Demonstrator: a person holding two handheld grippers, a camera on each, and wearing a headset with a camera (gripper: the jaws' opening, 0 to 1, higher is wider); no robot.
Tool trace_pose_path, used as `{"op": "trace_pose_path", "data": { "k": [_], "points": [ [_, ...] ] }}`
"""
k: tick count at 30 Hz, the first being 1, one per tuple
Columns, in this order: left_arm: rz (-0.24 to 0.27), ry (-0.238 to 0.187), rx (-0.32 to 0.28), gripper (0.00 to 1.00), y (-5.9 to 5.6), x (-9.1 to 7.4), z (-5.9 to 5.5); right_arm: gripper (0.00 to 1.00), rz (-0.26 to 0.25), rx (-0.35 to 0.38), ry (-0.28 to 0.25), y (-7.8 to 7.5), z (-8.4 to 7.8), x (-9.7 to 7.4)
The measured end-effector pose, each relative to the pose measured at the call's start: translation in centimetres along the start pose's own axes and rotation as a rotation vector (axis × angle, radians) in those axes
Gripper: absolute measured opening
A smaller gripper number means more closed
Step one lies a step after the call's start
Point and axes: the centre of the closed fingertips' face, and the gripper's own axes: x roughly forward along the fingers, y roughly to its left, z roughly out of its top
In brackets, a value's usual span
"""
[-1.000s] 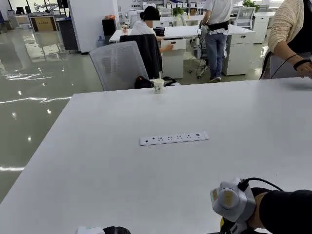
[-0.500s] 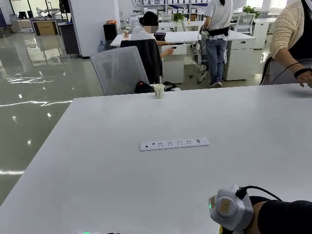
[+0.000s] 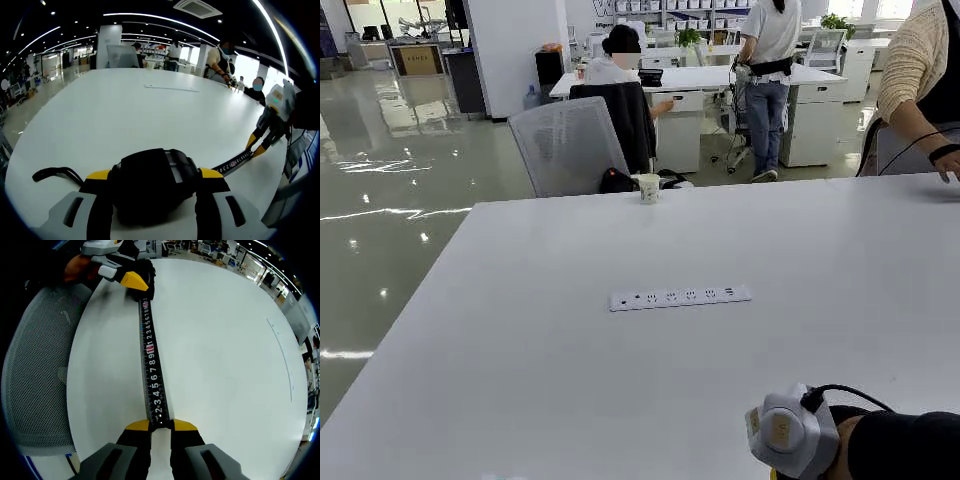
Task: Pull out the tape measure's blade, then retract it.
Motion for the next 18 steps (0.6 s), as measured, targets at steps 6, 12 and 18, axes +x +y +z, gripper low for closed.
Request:
{"op": "trace_pose_path", "data": {
  "k": [6,12,18],
  "points": [
    [-0.001,0.003,-0.001,0.62,0.09,0.16,0.02,0.11,0.002,0.004,-0.004,-0.16,0.09,0.01],
    [0.000,0.004,-0.003,0.62,0.08,0.23,0.07,0.11,-0.005,0.039,-0.021,-0.19,0.18,0.07],
    [-0.001,0.007,-0.002,0.62,0.07,0.23,0.11,0.11,-0.009,0.029,-0.001,-0.18,0.41,0.06]
  ]
}}
